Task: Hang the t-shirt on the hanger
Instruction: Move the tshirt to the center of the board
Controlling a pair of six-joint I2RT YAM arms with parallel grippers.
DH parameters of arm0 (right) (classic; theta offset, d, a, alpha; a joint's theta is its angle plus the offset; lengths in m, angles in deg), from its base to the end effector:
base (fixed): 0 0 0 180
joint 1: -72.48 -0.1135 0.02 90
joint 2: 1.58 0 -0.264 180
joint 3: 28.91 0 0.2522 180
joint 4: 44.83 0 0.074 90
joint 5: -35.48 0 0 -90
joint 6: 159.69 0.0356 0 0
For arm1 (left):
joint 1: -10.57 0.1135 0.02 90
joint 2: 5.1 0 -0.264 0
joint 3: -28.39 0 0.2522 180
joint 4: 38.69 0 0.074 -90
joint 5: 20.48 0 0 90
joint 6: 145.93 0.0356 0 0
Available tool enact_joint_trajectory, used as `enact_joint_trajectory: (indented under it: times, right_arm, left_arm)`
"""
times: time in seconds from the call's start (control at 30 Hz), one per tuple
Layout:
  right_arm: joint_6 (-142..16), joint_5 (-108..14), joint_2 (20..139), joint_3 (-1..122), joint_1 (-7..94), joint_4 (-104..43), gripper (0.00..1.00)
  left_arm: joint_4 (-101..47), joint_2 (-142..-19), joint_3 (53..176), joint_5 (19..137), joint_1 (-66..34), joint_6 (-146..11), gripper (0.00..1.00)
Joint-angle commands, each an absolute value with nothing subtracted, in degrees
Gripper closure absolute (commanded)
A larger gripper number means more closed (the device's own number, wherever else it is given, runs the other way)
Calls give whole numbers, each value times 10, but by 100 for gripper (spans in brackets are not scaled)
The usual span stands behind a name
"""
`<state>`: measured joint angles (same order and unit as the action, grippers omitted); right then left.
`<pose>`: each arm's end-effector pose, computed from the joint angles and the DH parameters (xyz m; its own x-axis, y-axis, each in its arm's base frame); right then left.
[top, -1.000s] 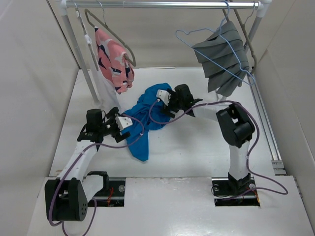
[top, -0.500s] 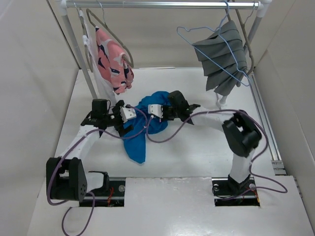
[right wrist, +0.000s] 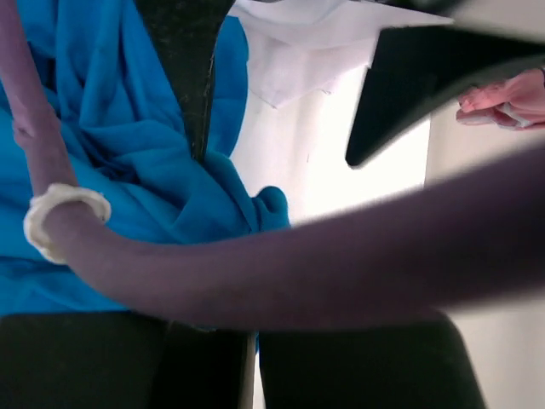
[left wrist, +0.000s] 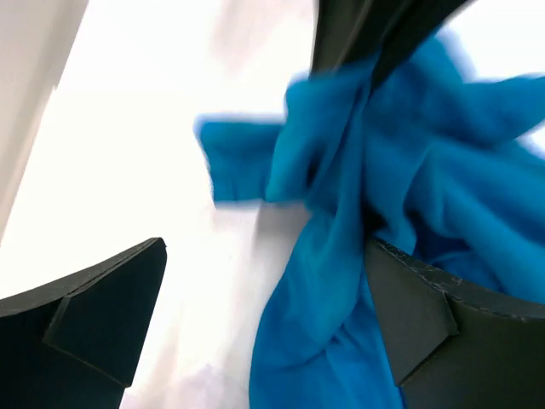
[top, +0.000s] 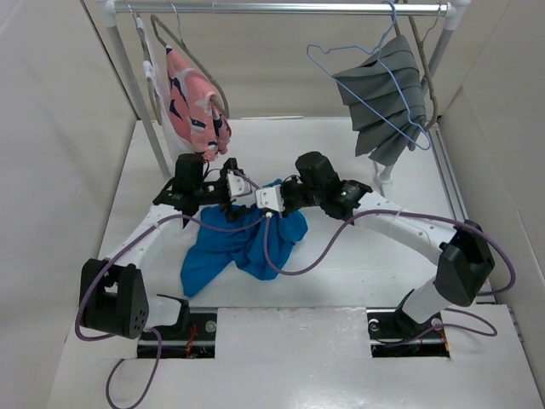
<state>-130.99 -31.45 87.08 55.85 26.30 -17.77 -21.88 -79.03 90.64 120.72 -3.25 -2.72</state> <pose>0.2371 0.2672 0.3054 0.6153 -0.5243 -0.5886 -0.7429 -0.1361 -0.6554 0.2639 -0.0935 0.2702 0.3751 0.4245 -0.8241 0.8589 0.1752 0.4812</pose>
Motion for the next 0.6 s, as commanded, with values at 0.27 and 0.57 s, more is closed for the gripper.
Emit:
enact_joint_trajectory:
  times: [0.27,0.57]
  right_arm:
    - [-1307,-256,873,631,261,-173,100]
    - [-1190,-284,807,537,322,-237,19]
  left_arm:
    - [-201,-815,943,1272,-124,-29,0]
    - [-233,-812,936,1215,-129,-109,100]
